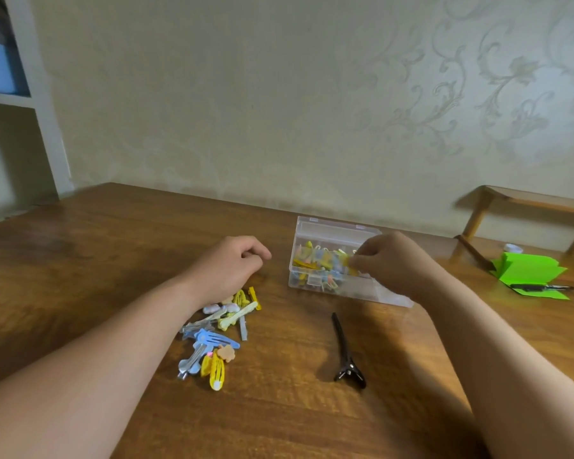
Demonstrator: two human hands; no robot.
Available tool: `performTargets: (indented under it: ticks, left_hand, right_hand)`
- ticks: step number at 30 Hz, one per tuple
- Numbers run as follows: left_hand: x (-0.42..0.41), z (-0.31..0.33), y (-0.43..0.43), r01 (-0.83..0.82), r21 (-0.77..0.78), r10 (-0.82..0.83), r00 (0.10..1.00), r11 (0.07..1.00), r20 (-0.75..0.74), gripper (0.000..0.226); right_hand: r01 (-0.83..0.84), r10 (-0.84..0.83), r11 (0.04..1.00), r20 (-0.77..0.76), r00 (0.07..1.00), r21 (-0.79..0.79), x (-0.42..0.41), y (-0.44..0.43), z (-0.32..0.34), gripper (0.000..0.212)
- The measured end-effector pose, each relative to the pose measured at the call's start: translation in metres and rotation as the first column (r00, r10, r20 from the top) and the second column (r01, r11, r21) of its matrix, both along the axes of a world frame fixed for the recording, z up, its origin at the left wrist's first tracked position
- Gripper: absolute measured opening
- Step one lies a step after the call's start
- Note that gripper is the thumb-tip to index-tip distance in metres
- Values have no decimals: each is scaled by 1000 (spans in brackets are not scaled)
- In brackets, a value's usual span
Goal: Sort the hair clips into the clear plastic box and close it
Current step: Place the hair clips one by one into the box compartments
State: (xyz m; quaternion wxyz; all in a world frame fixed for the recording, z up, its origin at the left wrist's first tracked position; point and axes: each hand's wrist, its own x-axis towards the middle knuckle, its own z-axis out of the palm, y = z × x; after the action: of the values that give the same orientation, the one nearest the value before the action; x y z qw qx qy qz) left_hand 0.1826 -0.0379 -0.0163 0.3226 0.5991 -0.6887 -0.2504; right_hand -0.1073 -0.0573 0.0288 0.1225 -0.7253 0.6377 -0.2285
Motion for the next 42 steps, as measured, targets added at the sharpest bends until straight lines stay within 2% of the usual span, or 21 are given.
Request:
performTargets:
  ticks: [8, 14, 21, 26, 29, 32, 37, 42]
  left_hand:
    - [0, 2, 2, -2, 7, 2, 1000, 1000, -1, 27]
    - [-1, 3, 3, 3, 11, -3, 1000, 1000, 9, 27]
    - [-2, 4, 6, 7, 19, -7, 999, 1000, 31, 27]
    - [-2, 6, 7, -2, 18, 2, 1000, 1000, 22, 27]
    - [-2, 6, 7, -7, 21, 7, 1000, 1000, 18, 29]
    - [-2, 7, 6, -14, 19, 14, 1000, 1000, -2, 30]
    - [0, 5, 3, -28, -2, 27, 997, 1000, -74, 25]
    - [2, 3, 1, -35, -10, 33, 987, 999, -158, 25]
  right_hand:
    - [-38, 42, 997, -71, 997, 64, 10, 0, -7, 16]
    - [68, -57, 992, -112, 992, 101, 4, -2, -1, 20]
    - [165, -163, 986, -210, 964, -11, 2, -8, -9, 31]
    - [154, -171, 982, -173, 970, -106, 4, -2, -4, 45]
    - [46, -70, 982, -125, 990, -181, 18, 7, 0, 45]
    - [-130, 117, 967, -72, 990, -217, 40, 24, 7, 41]
    - [-423, 394, 879, -163, 905, -220, 82, 54, 2, 14]
    - [-523, 490, 845, -235, 840, -108, 101, 54, -27, 30]
